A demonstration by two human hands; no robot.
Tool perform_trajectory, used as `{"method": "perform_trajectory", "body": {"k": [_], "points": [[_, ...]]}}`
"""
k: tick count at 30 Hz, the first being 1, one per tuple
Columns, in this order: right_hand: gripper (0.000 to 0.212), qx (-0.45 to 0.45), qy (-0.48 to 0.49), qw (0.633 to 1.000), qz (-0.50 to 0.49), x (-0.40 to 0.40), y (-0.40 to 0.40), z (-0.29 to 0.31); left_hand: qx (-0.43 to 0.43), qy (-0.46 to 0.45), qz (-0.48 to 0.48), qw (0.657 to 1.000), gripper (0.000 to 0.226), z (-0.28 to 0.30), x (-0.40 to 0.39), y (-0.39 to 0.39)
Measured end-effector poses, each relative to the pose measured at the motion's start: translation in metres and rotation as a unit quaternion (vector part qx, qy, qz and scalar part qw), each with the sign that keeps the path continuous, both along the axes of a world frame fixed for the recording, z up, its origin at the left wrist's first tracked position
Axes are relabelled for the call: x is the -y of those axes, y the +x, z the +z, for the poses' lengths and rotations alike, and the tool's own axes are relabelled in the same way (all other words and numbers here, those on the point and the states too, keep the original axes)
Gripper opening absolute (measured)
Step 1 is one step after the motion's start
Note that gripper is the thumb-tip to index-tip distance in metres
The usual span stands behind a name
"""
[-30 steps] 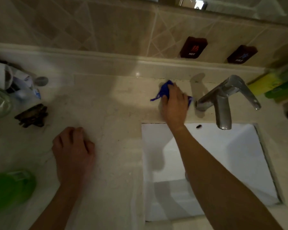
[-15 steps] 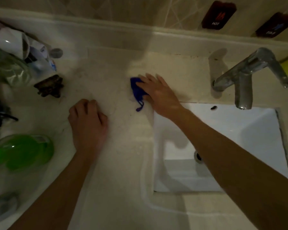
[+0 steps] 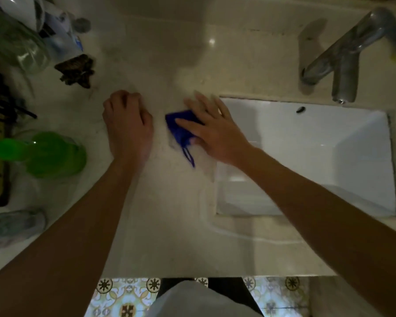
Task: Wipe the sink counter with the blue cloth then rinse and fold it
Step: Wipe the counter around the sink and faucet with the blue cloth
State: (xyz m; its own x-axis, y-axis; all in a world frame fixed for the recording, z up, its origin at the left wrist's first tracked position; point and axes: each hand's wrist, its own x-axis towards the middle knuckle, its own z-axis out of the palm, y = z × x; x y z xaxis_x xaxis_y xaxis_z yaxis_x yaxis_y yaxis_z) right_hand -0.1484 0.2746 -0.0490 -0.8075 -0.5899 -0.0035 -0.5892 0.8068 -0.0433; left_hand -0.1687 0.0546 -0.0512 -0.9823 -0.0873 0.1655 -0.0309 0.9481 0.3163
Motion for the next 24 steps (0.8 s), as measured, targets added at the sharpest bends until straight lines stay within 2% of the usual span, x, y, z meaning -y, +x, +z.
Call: {"method": "perform_trajectory", "body": {"k": [2, 5, 8, 10, 12, 16, 20, 22, 24], "points": [[0.043, -0.004, -0.041, 0.999, -0.027, 0.026, 0.016, 0.000, -0.007, 0.049, -0.019, 0.999, 0.031, -0.002, 0.006, 0.002], [0.041, 0.040, -0.088, 0.990, 0.100, 0.040, 0.083, 0.004, 0.009, 0.125, -0.048, 0.991, 0.035, -0.001, 0.020, 0.024], [0.049, 0.120, -0.068, 0.966, 0.218, 0.010, 0.119, 0.013, 0.037, 0.079, -0.062, 0.994, 0.036, -0.005, 0.033, 0.083], [0.056, 0.113, -0.064, 0.975, 0.180, -0.014, 0.104, 0.008, 0.035, 0.043, -0.083, 0.995, 0.039, -0.007, 0.037, 0.122], [0.059, 0.081, -0.089, 0.989, 0.080, -0.022, 0.083, 0.002, 0.032, 0.017, -0.091, 0.995, 0.039, -0.010, 0.037, 0.144], [0.052, 0.046, -0.143, 0.987, -0.056, 0.048, 0.111, -0.003, 0.051, 0.015, -0.080, 0.995, 0.038, -0.009, 0.034, 0.147], [0.052, 0.069, -0.136, 0.985, -0.081, 0.099, 0.173, 0.002, 0.067, 0.050, -0.104, 0.991, 0.044, -0.012, 0.043, 0.144], [0.051, 0.070, -0.110, 0.990, -0.048, 0.082, 0.179, 0.003, 0.065, 0.066, -0.120, 0.988, 0.042, -0.012, 0.048, 0.144], [0.049, 0.042, -0.080, 0.994, -0.065, 0.055, 0.163, 0.002, 0.063, 0.075, -0.122, 0.988, 0.040, -0.009, 0.047, 0.144]]}}
